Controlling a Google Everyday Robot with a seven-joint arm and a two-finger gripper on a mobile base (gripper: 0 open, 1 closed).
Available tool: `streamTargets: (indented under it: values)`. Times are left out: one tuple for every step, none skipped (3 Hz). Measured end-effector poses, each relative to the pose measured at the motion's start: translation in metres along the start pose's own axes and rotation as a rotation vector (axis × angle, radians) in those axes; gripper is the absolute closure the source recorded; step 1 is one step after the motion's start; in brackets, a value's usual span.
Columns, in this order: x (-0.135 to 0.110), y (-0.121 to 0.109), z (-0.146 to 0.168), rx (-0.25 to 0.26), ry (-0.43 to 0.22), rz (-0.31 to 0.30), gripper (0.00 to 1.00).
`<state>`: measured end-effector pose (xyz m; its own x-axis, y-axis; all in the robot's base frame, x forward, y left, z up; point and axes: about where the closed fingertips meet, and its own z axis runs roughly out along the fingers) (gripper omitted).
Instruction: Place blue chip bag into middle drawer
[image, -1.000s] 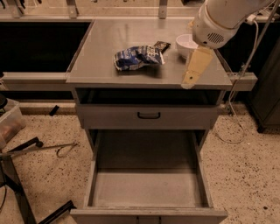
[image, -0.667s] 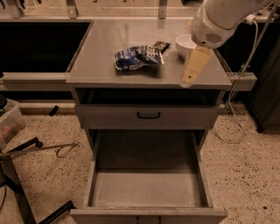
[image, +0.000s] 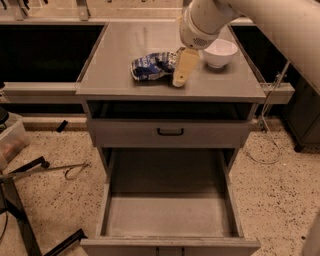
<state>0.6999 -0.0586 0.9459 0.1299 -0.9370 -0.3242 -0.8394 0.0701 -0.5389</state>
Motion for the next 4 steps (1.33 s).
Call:
streamTargets:
  values:
    - [-0.018, -0.017, 0.034, 0.006, -0.050, -0.026, 0.00]
    - [-0.031, -0.028, 0.068, -0.029, -0.085, -0.036, 0.00]
    - [-0.033, -0.031, 0.100, -0.069, -0.105, -0.023, 0.00]
    - [-0.034, -0.039, 0.119, -0.081, -0.100, -0.024, 0.00]
